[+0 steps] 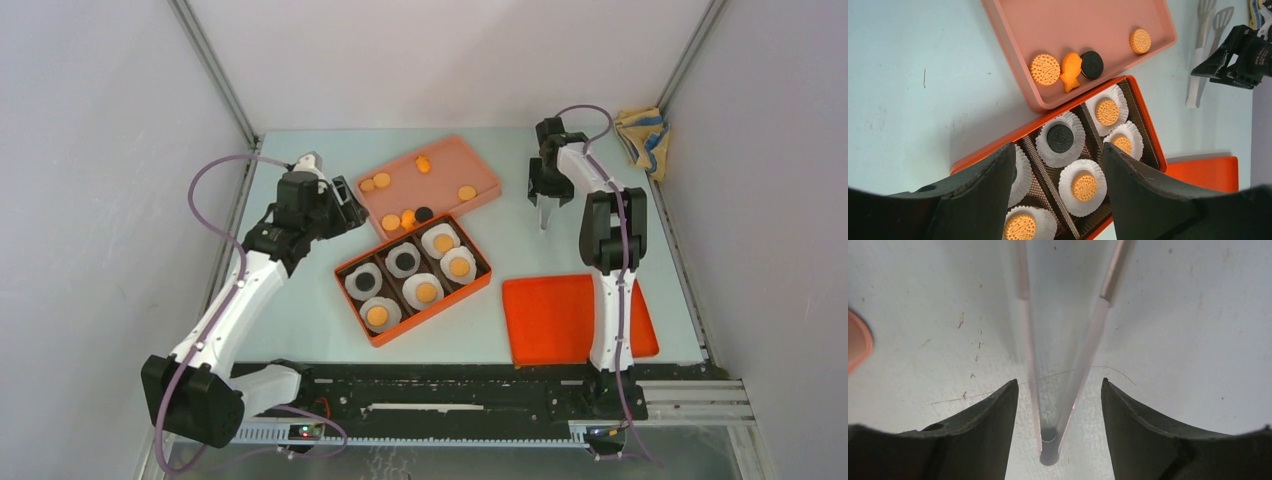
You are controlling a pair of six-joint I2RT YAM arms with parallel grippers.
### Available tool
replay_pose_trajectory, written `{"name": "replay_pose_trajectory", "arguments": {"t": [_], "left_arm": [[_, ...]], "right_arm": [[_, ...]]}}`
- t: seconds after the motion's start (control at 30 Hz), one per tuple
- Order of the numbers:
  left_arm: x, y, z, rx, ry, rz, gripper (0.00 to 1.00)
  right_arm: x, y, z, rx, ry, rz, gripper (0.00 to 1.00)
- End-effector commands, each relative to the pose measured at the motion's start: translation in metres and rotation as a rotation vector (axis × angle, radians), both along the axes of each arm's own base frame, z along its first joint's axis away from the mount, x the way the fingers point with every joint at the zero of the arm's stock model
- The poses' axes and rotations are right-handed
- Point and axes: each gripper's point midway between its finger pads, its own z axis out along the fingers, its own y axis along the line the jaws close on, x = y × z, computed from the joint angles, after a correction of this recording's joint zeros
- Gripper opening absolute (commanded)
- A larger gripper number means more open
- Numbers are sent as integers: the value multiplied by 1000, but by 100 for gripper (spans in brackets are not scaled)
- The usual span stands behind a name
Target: Pack the cookies
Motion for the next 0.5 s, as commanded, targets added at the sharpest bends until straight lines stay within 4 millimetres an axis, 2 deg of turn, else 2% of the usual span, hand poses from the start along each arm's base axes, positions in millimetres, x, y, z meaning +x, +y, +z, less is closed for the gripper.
{"name": "replay_pose_trajectory", "arguments": {"t": [0.0, 0.03, 0.13, 0.2, 0.23, 0.27, 0.33, 0.47], "left_arm": [[8, -6, 31, -46, -89, -14, 70], [7, -6, 34, -49, -95, -16, 70], [3, -5, 39, -50, -114, -17, 71], [2, -5, 42, -51, -125, -19, 71], [2, -5, 43, -51, -127, -21, 72], [1, -6, 43, -51, -128, -25, 72], [-1, -9, 45, -46, -133, -38, 72], [-6, -16, 43, -19, -128, -61, 72]], "right_arm": [[9, 10, 67, 52, -158, 8, 70], [8, 11, 76, 53, -183, -3, 69], [-5, 19, 119, 40, -305, -3, 69], [-27, 31, 144, 56, -357, 14, 68], [-46, 38, 156, 74, -372, 29, 68], [-62, 47, 160, 88, -369, 48, 67], [-101, 67, 152, 106, -318, 99, 66], [-189, 100, 103, 125, -157, 207, 64]]}}
